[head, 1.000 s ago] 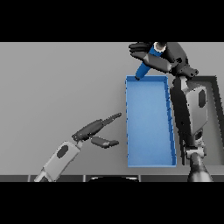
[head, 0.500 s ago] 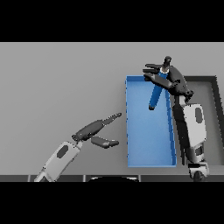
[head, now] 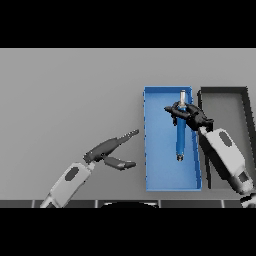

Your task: Pick up the blue pipe and place it into the blue bin.

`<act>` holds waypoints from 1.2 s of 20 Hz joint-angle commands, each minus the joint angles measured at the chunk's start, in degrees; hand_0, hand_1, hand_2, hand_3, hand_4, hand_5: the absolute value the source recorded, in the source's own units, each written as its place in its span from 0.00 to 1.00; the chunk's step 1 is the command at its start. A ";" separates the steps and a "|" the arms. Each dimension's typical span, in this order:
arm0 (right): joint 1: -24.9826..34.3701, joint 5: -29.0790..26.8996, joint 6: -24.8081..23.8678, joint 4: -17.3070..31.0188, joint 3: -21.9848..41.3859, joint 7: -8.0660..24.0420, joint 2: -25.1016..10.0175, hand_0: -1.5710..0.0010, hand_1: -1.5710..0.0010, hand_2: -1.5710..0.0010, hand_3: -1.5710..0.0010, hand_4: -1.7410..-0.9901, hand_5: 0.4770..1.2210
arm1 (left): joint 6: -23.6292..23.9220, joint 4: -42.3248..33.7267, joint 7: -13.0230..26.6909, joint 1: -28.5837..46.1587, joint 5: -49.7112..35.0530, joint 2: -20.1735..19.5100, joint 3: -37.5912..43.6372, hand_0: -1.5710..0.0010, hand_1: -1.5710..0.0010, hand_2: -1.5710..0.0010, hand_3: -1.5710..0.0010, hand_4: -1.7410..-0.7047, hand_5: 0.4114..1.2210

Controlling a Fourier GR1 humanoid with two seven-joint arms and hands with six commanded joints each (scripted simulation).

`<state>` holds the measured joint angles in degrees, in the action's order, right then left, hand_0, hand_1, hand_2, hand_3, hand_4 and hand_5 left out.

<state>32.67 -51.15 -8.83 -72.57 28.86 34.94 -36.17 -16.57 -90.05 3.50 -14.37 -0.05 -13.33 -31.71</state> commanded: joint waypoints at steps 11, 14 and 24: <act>6.88 2.12 0.77 2.34 18.71 -2.35 -5.94 0.94 0.95 0.95 0.96 0.82 0.43 | 0.43 -0.05 0.59 -0.09 -0.12 0.26 0.22 1.00 1.00 1.00 1.00 0.81 0.05; 7.52 3.53 -0.13 3.63 19.02 -2.38 -5.91 0.97 0.97 0.98 0.98 0.82 0.32 | 0.07 0.46 0.69 -0.44 -0.93 0.30 0.80 1.00 1.00 1.00 1.00 0.80 0.06; 6.91 2.61 2.27 4.36 18.52 -5.26 -5.29 0.99 0.99 0.99 1.00 0.82 0.27 | -0.94 3.30 -0.53 -2.13 -1.57 0.03 2.10 1.00 1.00 1.00 1.00 0.79 0.07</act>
<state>39.57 -48.55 -6.54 -68.22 47.39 29.66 -41.43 -17.49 -86.75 2.94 -16.52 -1.62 -13.31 -29.59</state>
